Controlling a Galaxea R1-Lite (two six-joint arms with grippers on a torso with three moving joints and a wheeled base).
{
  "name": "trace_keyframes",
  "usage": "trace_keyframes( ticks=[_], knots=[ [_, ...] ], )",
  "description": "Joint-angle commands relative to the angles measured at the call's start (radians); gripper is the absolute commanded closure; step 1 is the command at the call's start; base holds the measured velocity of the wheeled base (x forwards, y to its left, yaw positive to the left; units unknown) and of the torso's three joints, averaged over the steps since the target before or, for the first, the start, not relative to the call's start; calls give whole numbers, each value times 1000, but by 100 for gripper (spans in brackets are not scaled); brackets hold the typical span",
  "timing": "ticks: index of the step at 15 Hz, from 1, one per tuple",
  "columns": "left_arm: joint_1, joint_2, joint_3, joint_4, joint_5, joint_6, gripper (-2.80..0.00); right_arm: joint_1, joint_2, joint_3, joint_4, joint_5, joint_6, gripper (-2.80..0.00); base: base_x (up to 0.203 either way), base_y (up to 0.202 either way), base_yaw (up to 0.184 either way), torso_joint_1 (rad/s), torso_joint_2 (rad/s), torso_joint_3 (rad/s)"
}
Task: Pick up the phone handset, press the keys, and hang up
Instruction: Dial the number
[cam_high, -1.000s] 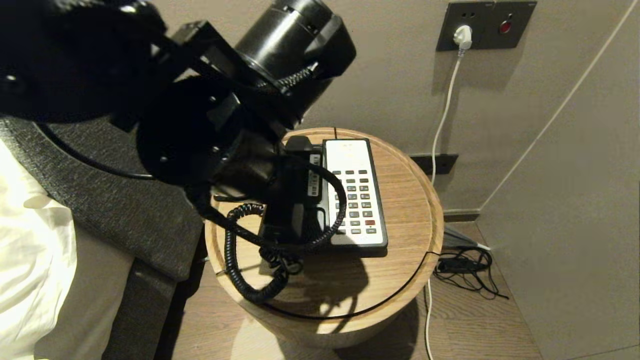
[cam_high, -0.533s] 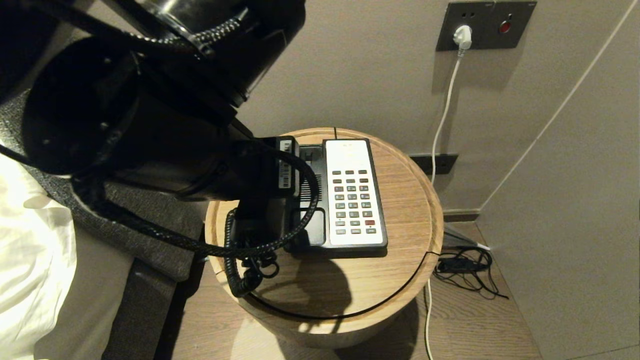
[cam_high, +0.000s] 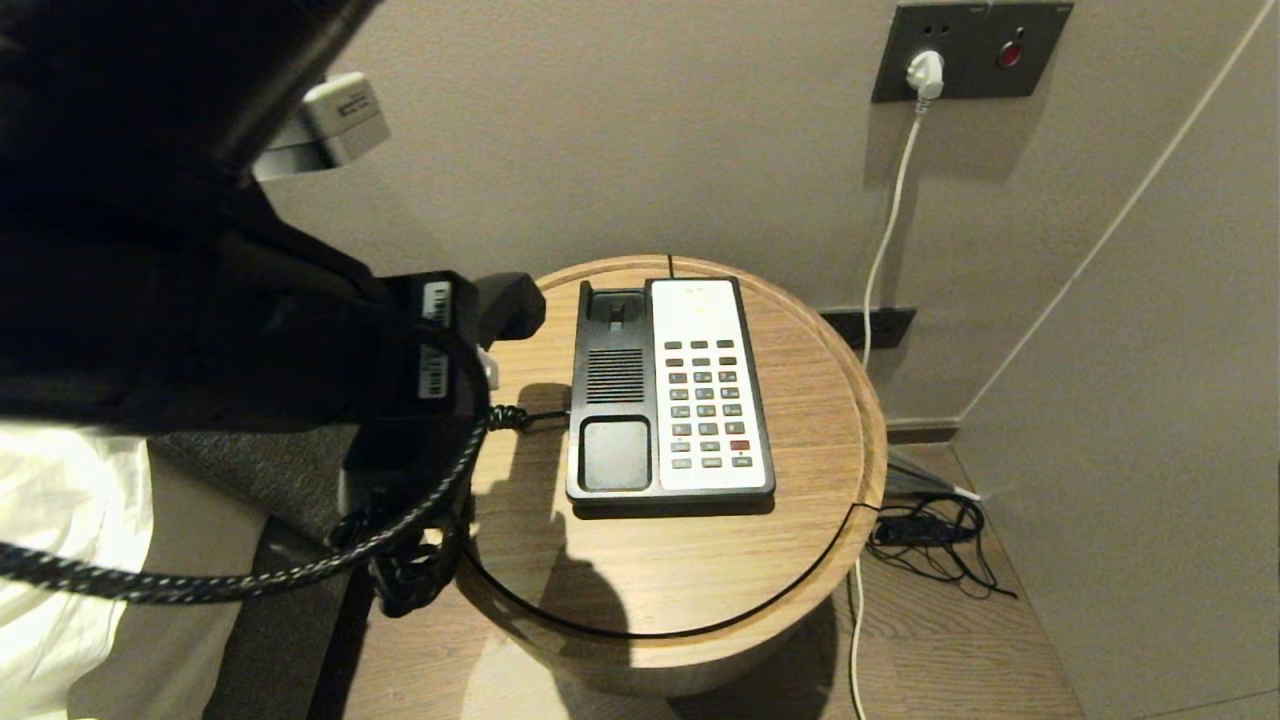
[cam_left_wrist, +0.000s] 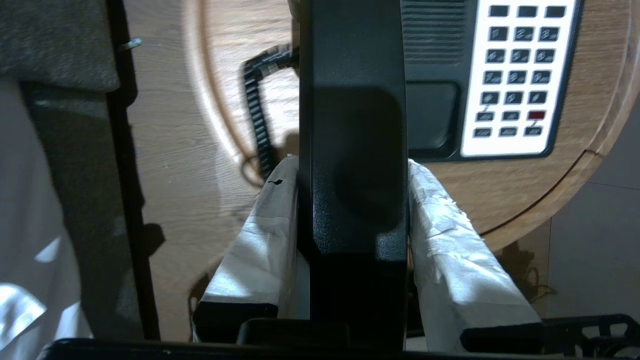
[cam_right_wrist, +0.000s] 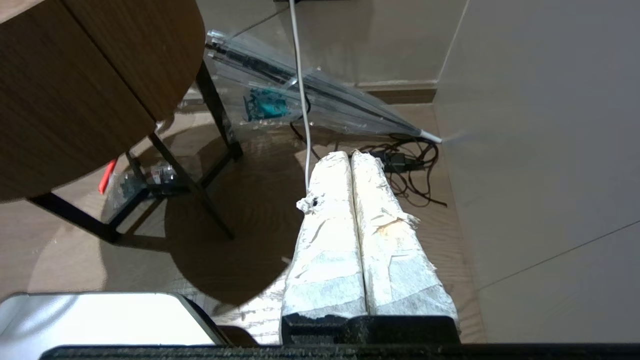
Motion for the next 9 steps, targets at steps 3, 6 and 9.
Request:
trace_keyframes(
  ticks=[3,6,9],
  knots=[
    [18,-149,100,5,4,1,0,1,0,-4,12,-1,14,0,0,0,0,0,0,0],
    [37,-213,151,4,6,8,0,1,0,-58,25,3,21,0,0,0,0,0,0,0],
    [48,-241,170,1,7,17,0,1,0,-391,288,55,67,0,0,0,0,0,0,0]
  ],
)
